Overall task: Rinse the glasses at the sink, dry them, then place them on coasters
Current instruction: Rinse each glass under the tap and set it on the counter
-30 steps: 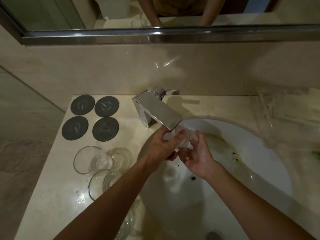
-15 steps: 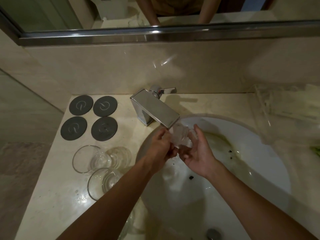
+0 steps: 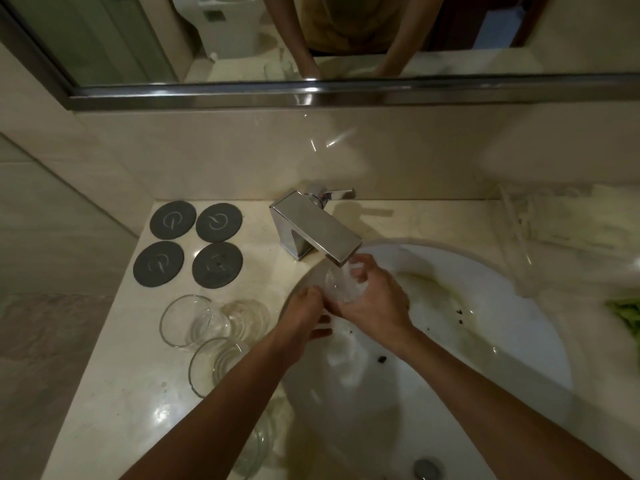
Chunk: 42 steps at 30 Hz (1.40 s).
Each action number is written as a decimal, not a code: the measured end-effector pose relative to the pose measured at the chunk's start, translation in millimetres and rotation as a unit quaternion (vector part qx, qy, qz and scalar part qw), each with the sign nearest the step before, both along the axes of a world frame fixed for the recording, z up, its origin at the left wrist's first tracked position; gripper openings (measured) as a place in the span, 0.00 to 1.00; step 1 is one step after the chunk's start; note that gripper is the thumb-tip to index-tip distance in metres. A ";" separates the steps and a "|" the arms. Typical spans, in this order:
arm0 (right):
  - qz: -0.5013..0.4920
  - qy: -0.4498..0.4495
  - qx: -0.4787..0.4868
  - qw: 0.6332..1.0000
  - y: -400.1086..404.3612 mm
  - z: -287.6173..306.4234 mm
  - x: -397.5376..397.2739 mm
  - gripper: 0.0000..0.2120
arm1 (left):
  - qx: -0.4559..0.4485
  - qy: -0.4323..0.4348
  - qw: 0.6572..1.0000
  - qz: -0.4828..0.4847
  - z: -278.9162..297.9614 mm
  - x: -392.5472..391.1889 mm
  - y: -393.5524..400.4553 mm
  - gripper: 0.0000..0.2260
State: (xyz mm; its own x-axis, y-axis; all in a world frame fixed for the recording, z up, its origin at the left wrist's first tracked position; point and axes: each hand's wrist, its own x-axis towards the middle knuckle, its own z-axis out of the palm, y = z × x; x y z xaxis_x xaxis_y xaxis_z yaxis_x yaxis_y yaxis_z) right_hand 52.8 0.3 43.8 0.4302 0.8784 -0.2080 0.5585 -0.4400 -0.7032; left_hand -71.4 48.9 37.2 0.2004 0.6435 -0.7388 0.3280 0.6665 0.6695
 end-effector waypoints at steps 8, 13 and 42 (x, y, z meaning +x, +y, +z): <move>0.015 -0.015 -0.021 1.000 4.5 -2.2 -1.5 0.31 | 0.156 0.039 0.986 -0.037 21.2 -8.9 7.5 0.10; -0.073 0.093 0.032 0.992 0.3 -10.5 -9.1 0.35 | 0.170 0.054 0.983 -0.038 18.3 -8.6 5.6 0.12; -0.088 0.087 -0.024 0.992 4.9 12.4 -4.5 0.35 | 0.667 0.178 0.684 -0.236 103.0 27.2 46.1 0.16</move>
